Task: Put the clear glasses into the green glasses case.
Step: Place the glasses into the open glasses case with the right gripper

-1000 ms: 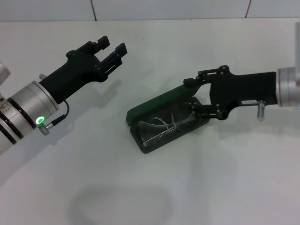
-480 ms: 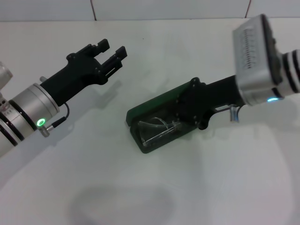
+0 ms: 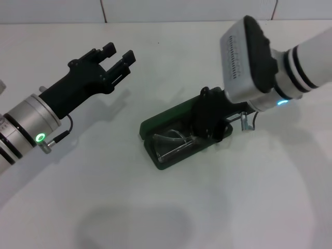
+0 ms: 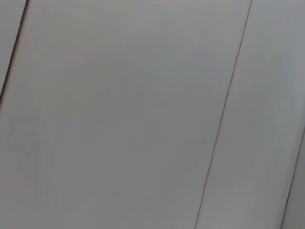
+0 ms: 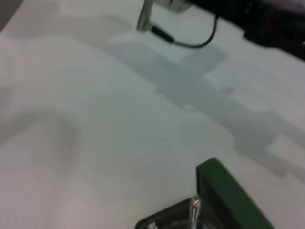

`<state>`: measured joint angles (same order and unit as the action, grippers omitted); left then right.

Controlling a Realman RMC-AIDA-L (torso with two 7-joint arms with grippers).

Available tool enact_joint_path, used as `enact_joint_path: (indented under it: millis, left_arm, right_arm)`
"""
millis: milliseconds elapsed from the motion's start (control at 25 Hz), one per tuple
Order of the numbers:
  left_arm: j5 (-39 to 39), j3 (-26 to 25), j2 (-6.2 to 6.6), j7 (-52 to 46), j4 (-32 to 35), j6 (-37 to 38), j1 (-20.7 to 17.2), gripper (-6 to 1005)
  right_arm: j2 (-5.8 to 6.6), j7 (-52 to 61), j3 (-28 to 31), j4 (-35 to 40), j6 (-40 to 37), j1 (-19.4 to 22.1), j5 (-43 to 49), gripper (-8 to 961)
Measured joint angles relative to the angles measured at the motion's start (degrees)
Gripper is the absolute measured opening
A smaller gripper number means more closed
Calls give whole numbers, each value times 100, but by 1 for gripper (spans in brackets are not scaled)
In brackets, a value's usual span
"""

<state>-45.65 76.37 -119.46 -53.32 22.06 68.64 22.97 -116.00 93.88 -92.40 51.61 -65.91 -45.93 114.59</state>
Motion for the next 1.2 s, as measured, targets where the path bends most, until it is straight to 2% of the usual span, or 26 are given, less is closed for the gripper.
enact_joint_path:
  millis: [520, 760, 1040, 1200]
  left_arm:
    - [-2, 0, 5, 14, 0, 0, -28, 575]
    - [4, 0, 7, 16, 0, -26, -30, 576]
    - [-6, 0, 19, 15, 0, -42, 3, 577]
    - [-11, 0, 29, -12, 8, -42, 5, 577]
  right_arm:
    - [-19, 571, -1208, -295, 798, -559, 292, 115]
    - [-19, 574, -1274, -290, 880, -590, 287, 119]
    - [14, 592, -1050, 397, 596, -215, 368, 123]
    - [-8, 653, -1020, 515, 548, -160, 538, 126]
